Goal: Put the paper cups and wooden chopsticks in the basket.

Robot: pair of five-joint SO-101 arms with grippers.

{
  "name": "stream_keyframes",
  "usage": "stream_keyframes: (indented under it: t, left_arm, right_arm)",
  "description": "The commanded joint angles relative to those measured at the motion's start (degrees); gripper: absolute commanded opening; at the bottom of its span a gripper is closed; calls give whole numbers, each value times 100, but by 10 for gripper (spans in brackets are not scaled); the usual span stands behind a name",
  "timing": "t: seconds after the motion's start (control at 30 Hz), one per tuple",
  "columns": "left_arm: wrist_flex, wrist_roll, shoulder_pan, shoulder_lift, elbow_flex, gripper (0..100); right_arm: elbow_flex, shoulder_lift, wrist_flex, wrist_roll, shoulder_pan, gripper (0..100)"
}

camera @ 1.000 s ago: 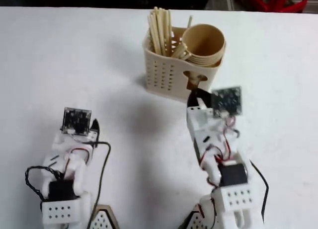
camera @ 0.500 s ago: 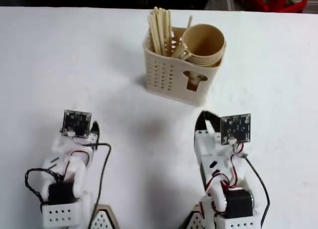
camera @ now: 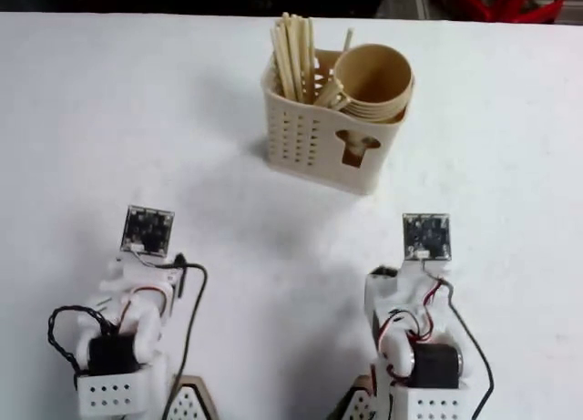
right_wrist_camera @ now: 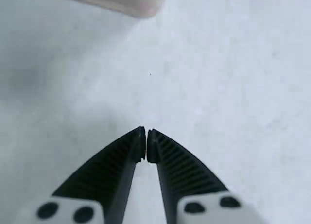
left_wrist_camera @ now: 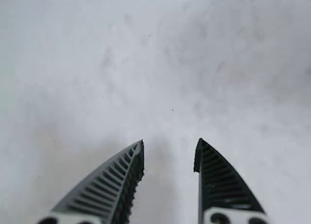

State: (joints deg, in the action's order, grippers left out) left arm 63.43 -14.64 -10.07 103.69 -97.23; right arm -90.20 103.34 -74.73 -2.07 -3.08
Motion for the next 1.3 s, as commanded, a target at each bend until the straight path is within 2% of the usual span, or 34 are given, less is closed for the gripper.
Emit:
stream_keyframes:
  t: [0.0,0.27,0.43,1.27]
  left_arm:
    - [62,70,-13,66,26,177]
    - [431,62,-22,66,26,177]
    - [1029,44,-22,66,26,177]
    - [1002,44,-22,66,26,177]
  right_arm:
    - [-457,-13,163,-70,57,19]
    - [-668,-22,207,-70,40,19]
    - [-668,-22,207,-70,40,19]
    - [-668,-22,207,-70,40,19]
